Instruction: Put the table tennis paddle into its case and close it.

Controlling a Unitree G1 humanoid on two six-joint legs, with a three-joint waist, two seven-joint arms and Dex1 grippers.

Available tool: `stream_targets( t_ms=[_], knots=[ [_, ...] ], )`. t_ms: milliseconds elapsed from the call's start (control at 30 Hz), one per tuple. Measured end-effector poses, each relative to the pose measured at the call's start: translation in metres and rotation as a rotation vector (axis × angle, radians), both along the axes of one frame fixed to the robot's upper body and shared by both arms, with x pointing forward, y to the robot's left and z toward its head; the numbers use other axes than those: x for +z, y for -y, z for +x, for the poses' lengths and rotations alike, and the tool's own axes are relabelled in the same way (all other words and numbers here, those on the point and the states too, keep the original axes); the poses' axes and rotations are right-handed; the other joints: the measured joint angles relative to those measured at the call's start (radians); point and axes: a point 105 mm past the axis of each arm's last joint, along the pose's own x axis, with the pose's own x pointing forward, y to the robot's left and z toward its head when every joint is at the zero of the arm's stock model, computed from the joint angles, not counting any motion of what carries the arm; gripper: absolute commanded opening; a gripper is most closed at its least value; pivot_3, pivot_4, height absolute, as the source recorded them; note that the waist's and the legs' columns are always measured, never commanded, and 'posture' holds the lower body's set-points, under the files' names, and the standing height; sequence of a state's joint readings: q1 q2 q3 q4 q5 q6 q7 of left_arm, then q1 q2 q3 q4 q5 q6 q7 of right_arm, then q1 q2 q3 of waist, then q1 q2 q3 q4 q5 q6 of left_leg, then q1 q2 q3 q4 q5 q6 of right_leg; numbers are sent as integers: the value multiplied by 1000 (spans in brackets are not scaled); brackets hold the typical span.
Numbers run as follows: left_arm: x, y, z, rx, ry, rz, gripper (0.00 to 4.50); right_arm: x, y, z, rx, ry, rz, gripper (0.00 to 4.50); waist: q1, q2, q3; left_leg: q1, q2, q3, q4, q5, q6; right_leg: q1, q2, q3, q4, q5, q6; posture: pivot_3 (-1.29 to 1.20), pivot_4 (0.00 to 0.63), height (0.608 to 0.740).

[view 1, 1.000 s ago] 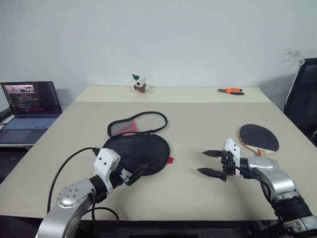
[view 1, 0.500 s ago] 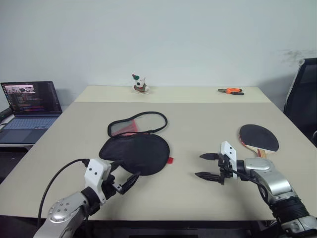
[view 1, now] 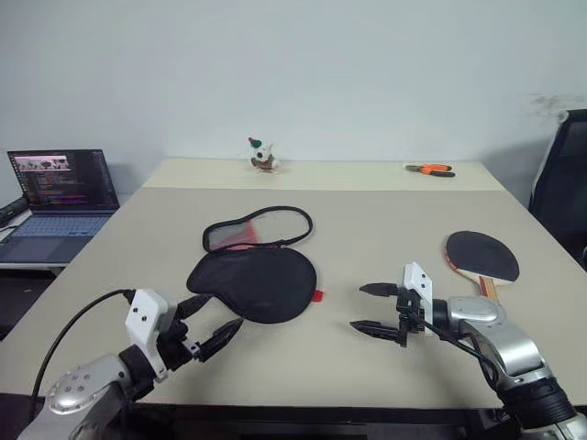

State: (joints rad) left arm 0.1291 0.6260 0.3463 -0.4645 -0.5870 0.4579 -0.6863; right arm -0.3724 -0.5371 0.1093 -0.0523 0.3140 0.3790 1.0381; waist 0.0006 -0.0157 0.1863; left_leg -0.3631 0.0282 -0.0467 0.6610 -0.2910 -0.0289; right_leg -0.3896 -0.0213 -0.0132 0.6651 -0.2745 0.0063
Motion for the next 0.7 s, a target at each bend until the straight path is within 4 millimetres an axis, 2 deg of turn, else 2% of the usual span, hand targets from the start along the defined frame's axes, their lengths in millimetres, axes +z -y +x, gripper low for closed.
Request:
stream_targets(
  t_ms=[167, 267, 367, 533, 700],
  knots=[
    [13, -1, 9, -24, 22, 42, 4471, 2, 4, 8, -73, -44, 11, 4500, -5, 0, 0, 0, -1, 0, 0, 0, 0, -1, 1, 1, 0, 0, 0, 0, 150, 740],
    [25, -4, 15, -52, 34, 60, 4471, 13, 1, 18, -98, -30, 14, 4500, -8, 0, 0, 0, -1, 0, -1, 0, 0, -1, 1, 1, 1, 0, -1, 0, 150, 740],
    [29, -9, 20, -55, 34, 65, 4471, 20, -10, 22, -102, -29, 59, 4500, -9, 0, 0, 0, -1, 0, -1, 0, 0, -2, 2, 1, 0, 0, -1, 0, 150, 740],
    [21, -25, 21, -60, -33, 92, 4471, 22, -29, 31, -139, -79, 96, 4500, -10, 0, 0, -2, 0, 0, -2, 0, 0, -6, 1, 2, 1, 0, -2, 0, 150, 740],
    [16, -31, 16, -85, -73, 109, 4471, 5, -56, 55, -269, -186, 69, 4500, -19, 0, 0, -2, 0, 0, -2, 0, 0, -7, 1, 3, 2, 0, -2, 0, 150, 740]
  ],
)
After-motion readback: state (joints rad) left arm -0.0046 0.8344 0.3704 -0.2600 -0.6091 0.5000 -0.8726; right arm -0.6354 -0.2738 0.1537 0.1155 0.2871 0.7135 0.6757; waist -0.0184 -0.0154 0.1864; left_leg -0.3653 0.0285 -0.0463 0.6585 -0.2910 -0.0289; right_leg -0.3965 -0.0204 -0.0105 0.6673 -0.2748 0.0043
